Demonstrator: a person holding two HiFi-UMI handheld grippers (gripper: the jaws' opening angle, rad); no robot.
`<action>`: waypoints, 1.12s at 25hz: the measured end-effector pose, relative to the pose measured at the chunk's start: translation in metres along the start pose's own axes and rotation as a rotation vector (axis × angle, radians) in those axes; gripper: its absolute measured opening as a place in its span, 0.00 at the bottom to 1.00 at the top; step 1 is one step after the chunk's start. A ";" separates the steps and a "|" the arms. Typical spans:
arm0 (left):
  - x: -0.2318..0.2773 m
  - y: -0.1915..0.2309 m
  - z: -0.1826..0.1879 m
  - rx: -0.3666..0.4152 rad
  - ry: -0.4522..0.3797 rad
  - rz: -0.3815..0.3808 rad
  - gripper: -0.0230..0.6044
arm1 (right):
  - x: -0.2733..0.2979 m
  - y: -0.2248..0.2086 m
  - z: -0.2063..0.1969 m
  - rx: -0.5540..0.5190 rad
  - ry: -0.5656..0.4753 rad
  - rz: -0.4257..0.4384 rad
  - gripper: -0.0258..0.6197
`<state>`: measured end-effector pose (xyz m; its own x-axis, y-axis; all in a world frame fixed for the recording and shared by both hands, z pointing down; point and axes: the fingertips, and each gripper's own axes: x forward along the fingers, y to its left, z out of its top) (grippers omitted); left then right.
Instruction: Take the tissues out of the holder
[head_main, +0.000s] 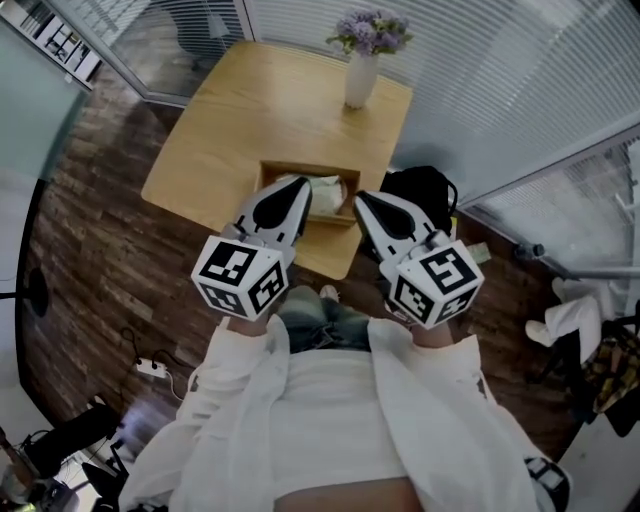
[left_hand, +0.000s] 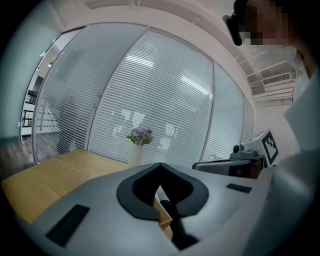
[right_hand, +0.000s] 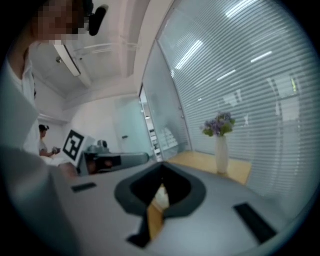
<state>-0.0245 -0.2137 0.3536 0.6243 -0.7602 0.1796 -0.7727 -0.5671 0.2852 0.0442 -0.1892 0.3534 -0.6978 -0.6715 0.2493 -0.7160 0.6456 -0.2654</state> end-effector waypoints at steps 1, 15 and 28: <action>0.000 0.000 -0.002 0.004 0.009 -0.002 0.05 | 0.002 0.001 -0.001 0.004 0.002 0.004 0.06; 0.007 0.011 -0.019 -0.004 0.097 -0.070 0.05 | 0.022 -0.006 -0.006 0.044 0.022 -0.031 0.06; 0.012 0.001 -0.028 0.052 0.146 -0.158 0.05 | 0.028 -0.004 -0.013 0.051 0.048 -0.036 0.06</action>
<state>-0.0151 -0.2145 0.3822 0.7455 -0.6083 0.2723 -0.6661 -0.6943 0.2726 0.0277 -0.2058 0.3735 -0.6729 -0.6745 0.3038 -0.7394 0.6014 -0.3027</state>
